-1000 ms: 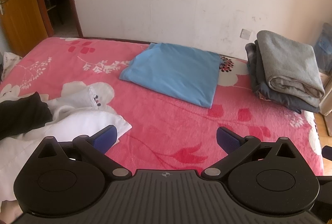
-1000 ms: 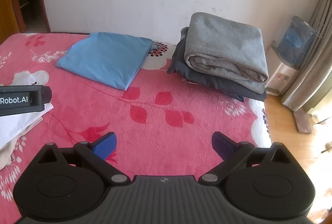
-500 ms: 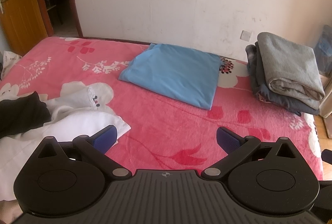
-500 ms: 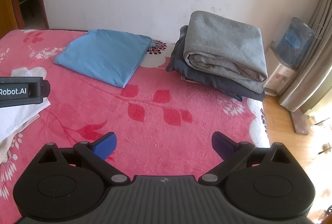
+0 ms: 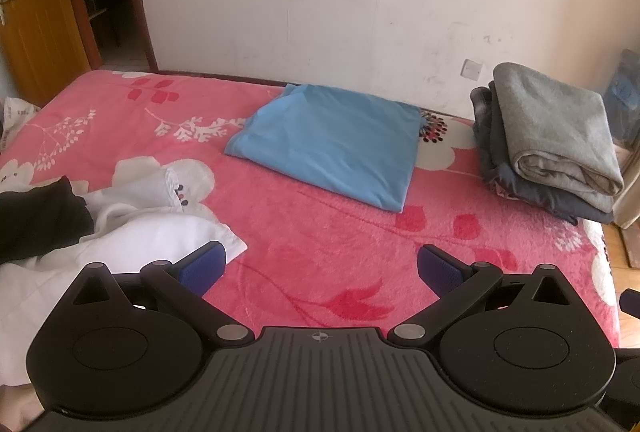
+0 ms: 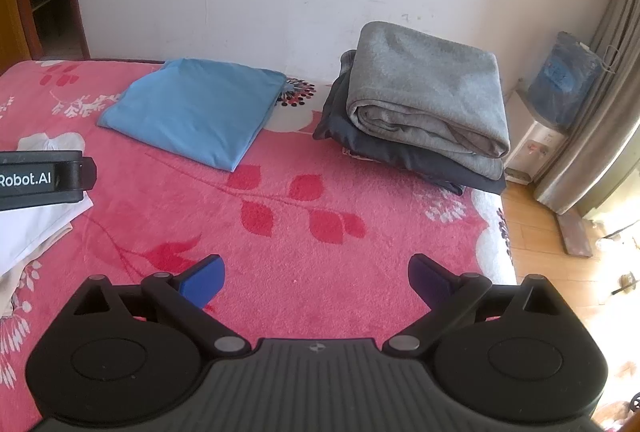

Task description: Fold clothes

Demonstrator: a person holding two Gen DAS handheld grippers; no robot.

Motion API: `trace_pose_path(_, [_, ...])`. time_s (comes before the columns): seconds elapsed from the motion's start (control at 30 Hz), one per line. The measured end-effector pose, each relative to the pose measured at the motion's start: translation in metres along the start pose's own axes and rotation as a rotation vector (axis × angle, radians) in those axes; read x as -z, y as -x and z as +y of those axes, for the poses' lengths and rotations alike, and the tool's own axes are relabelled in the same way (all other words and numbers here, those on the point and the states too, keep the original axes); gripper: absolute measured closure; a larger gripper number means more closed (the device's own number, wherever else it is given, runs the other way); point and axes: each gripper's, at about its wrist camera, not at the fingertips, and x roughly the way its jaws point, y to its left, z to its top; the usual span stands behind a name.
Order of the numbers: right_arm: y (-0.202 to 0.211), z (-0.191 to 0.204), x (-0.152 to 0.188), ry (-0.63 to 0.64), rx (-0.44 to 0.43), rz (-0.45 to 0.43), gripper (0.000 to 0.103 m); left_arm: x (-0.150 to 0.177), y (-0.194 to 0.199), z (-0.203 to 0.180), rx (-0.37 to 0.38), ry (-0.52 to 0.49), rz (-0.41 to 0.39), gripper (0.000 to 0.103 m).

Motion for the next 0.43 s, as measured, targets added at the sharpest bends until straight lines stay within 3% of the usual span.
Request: trace_pose_path(0.43, [0.0002,-0.0006,0.0016,0.003,0.001,0.003,0.003,0.0005,-0.0015,-0.0002,-0.003,0.001,0.008,0.0])
